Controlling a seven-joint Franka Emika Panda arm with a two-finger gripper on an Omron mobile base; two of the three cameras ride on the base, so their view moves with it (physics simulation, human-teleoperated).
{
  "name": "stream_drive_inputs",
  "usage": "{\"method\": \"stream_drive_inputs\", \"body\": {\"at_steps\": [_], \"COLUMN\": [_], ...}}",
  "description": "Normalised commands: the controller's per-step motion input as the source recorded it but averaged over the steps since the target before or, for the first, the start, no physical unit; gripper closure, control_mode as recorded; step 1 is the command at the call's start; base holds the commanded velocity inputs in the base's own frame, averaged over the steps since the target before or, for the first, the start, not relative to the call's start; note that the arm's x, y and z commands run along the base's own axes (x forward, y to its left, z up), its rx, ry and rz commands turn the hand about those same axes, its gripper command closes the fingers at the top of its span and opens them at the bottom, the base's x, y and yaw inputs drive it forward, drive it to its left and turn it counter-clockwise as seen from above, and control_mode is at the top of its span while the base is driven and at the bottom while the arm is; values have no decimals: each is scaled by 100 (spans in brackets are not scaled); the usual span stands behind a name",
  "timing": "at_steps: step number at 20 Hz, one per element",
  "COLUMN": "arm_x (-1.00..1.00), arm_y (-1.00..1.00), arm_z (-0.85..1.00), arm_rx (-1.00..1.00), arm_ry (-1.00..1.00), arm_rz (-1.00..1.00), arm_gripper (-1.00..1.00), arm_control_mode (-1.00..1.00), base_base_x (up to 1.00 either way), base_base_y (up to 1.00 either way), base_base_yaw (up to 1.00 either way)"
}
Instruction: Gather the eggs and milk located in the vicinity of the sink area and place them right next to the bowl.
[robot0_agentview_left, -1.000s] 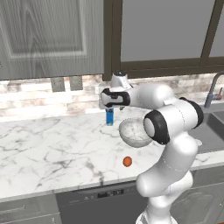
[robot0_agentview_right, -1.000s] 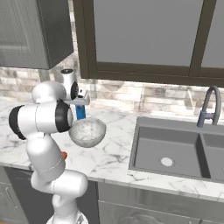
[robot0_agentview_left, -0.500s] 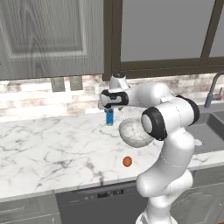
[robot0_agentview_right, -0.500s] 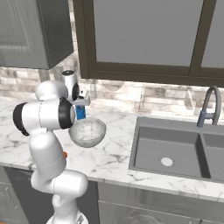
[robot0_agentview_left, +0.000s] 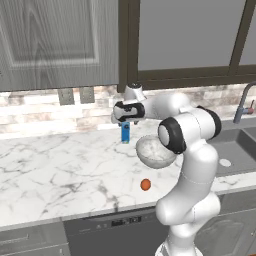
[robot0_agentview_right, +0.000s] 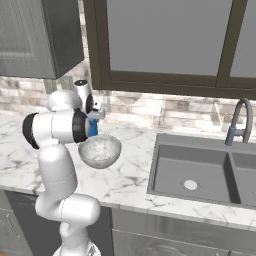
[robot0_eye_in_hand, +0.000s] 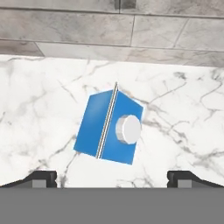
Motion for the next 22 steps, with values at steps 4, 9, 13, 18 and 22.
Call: {"method": "stream_drive_inputs", "body": {"at_steps": [4,9,13,18,22], "arm_x": [22,17,8,2,0], "arm_y": [0,0,0,0,0], "arm_z": [-16,-15,-13,-8,-1], "arm_rx": [0,0,0,0,0], "arm_ry": [0,0,0,0,0], "arm_rz": [0,0,0,0,0], "arm_gripper": [-100,-100,-100,-100,-100], "arm_control_mode": [-100,-100,-100,-100,-100], "base_base_x": [0,0,0,0,0], "base_base_y": [0,0,0,0,0], "base_base_yaw": [0,0,0,0,0]}}
